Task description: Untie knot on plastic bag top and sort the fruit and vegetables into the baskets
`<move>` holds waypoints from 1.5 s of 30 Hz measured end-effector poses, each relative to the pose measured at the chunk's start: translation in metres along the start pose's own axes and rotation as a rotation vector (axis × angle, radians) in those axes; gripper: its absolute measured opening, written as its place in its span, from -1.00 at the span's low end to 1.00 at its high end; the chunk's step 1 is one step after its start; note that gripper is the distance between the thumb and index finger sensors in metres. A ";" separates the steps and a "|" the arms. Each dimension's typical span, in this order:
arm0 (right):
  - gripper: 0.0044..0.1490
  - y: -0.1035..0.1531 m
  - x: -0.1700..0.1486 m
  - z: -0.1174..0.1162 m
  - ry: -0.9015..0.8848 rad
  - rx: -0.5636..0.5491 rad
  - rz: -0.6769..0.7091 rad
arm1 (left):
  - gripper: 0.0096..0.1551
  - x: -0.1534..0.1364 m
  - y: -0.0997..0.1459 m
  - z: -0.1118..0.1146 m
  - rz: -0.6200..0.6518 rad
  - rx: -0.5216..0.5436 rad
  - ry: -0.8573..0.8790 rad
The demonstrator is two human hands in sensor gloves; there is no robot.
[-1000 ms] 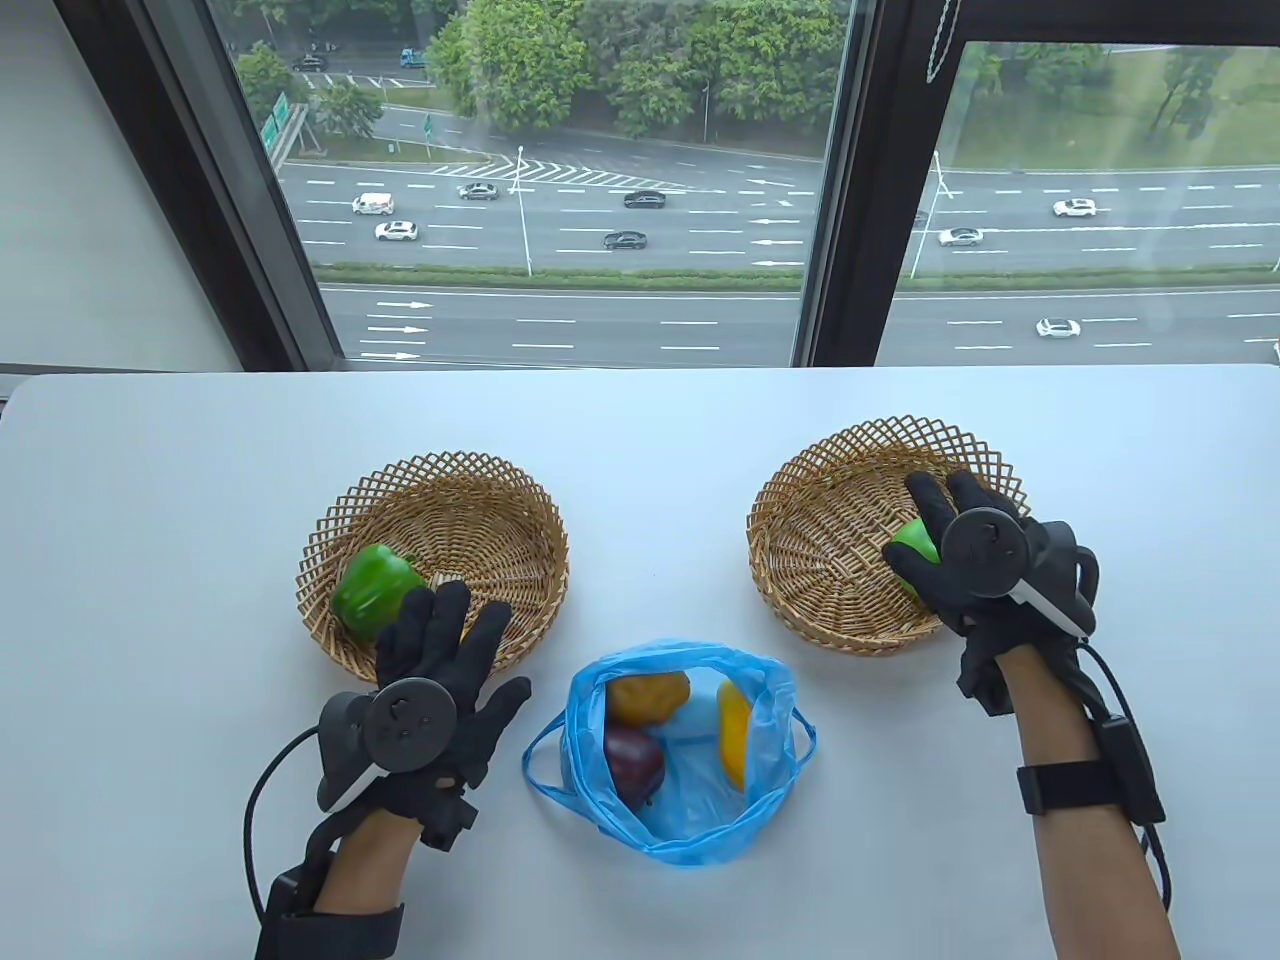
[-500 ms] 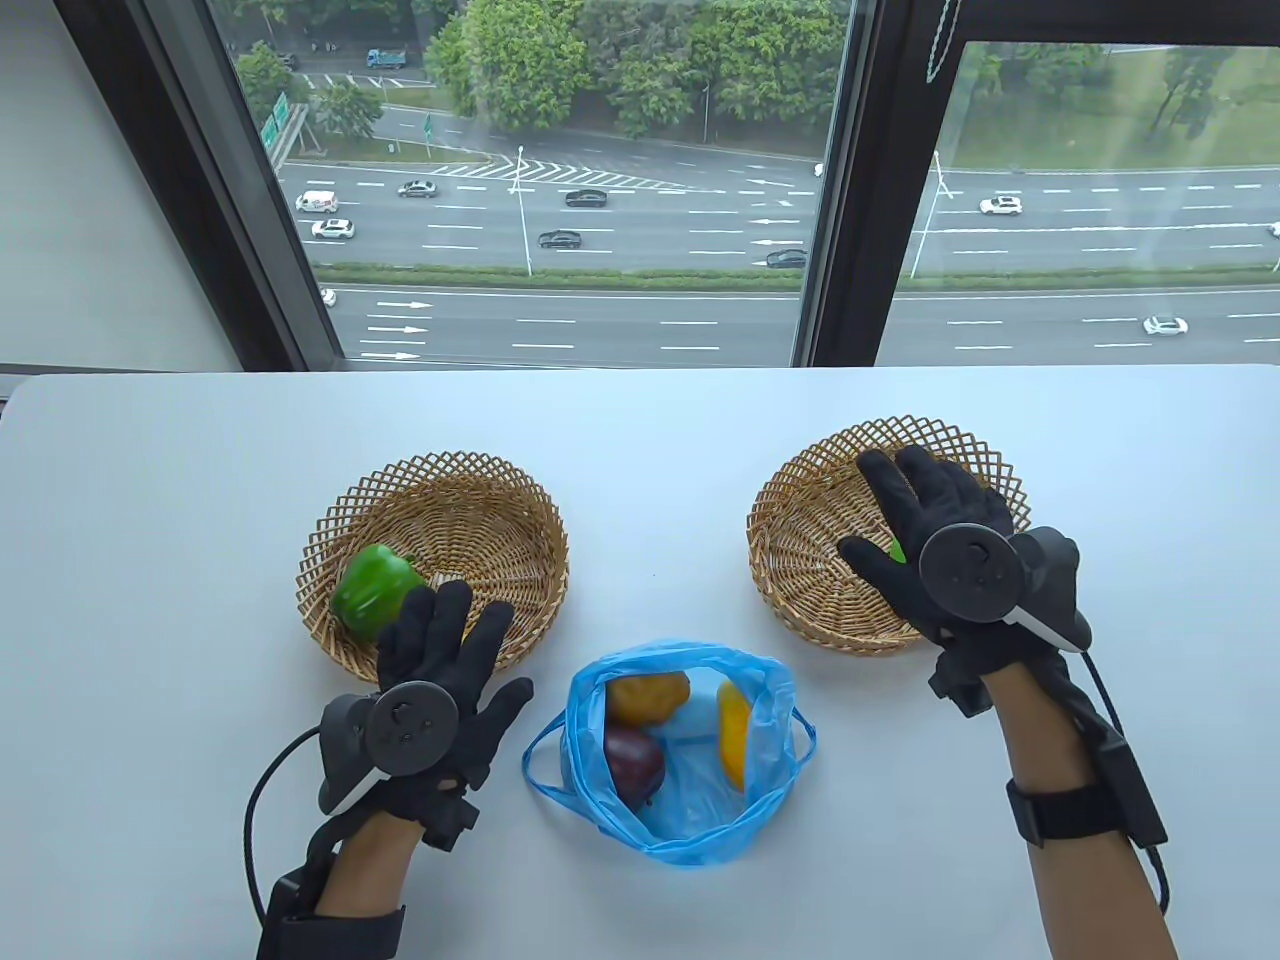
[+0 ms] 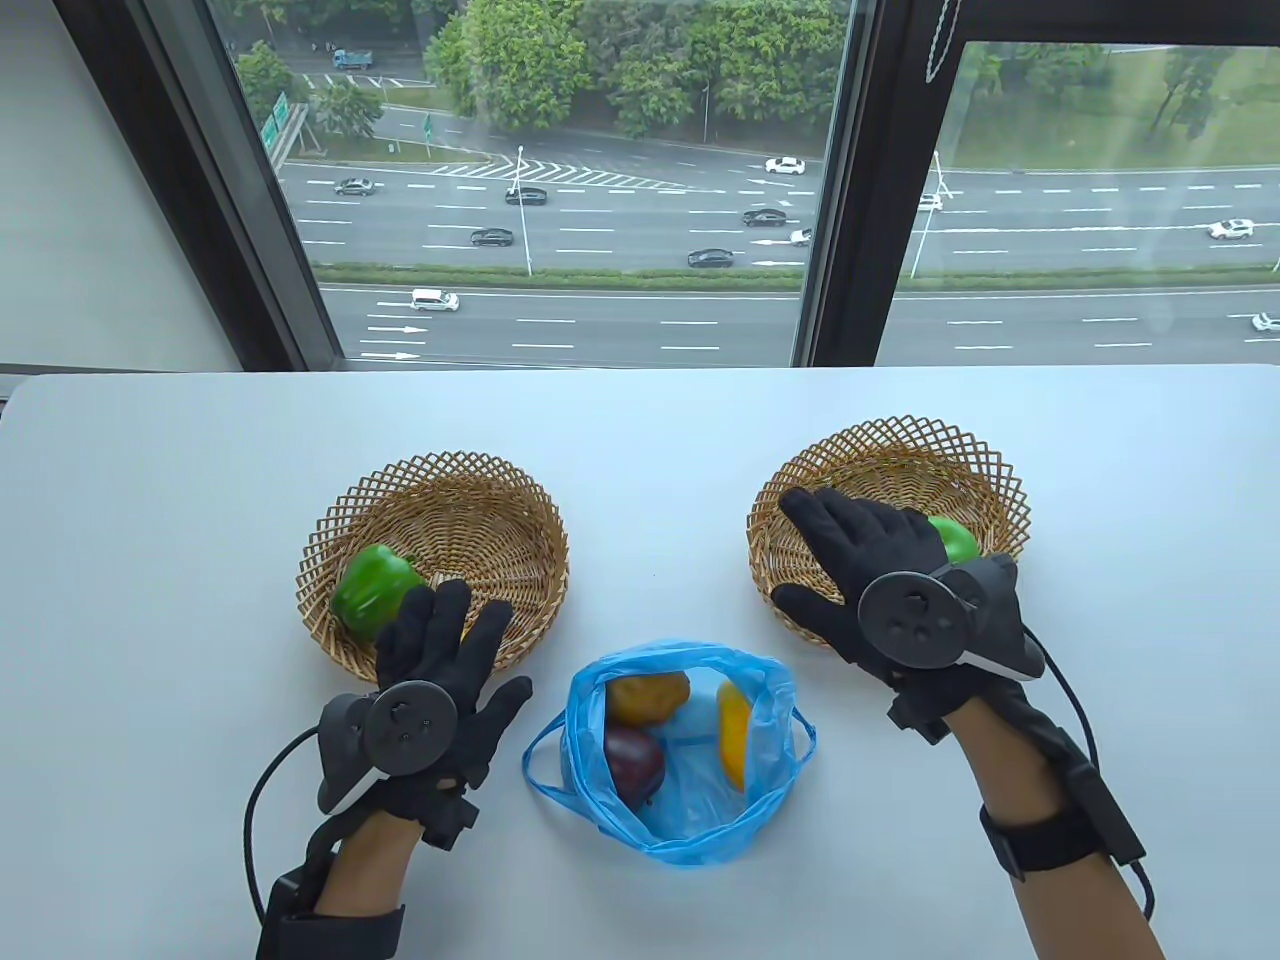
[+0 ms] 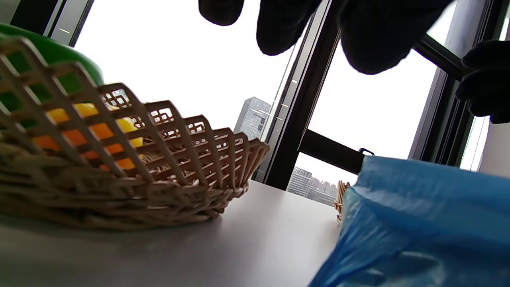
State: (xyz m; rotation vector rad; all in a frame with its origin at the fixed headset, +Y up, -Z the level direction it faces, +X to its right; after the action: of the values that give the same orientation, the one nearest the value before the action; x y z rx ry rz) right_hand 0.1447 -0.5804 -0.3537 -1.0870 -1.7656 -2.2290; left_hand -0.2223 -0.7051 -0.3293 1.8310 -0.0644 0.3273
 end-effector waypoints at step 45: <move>0.12 0.036 0.121 -0.184 0.235 0.478 0.398 | -0.11 -0.001 0.000 0.000 0.017 0.022 0.019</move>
State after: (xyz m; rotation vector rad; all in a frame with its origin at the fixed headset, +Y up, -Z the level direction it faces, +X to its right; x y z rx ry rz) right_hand -0.0128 -0.7128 -0.2678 -0.9227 -1.6765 -1.5282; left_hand -0.2230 -0.7052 -0.3298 1.8494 -0.0639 0.3583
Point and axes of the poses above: the tracker on the back of each hand, its own x axis roughly to the thumb side, its own y axis roughly from the fingertips to the wrist, z = x × y, the point moved 3 cm from there along -y, roughly from the wrist to the fingertips, and after that the axes turned 14 degrees about -y, right-handed, at the moved point
